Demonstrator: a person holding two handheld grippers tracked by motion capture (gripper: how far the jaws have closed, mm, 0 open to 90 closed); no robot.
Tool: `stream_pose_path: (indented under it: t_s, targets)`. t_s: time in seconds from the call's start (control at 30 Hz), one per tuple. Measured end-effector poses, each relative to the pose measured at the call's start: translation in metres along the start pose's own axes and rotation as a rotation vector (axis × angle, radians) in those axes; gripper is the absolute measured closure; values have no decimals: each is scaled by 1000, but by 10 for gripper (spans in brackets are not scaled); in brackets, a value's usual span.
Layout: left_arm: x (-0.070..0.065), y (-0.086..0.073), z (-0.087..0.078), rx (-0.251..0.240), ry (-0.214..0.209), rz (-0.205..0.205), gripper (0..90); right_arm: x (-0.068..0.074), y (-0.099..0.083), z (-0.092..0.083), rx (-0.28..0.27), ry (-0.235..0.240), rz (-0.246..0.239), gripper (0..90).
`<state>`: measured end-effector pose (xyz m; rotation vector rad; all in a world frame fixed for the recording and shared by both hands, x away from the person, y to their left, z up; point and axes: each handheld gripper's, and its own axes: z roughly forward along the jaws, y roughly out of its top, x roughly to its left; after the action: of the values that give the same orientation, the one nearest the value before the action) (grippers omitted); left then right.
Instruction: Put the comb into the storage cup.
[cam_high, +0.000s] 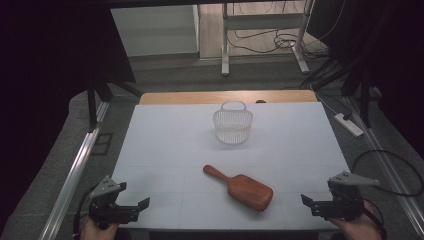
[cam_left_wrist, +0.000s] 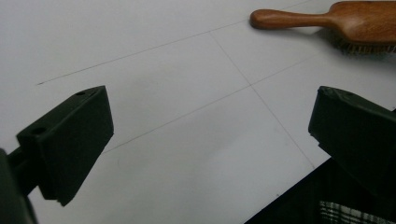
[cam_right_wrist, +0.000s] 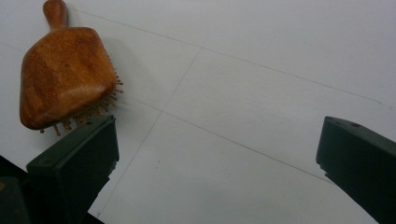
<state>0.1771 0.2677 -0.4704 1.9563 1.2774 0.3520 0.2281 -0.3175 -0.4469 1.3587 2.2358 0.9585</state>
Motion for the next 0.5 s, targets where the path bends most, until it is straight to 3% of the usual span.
stream_pose_path:
  t_s: [0.07,0.23,0.5]
  targets:
    - [-1,0,0,0,21,12,8,1,0,0,3,-3,-4,0]
    - [2,-1,-1,-4,11,-1,8,1,1,1,7,-4,-11,0]
    - [1,0,1,14,17,19,12,2,0,1,10,4,-16,0]
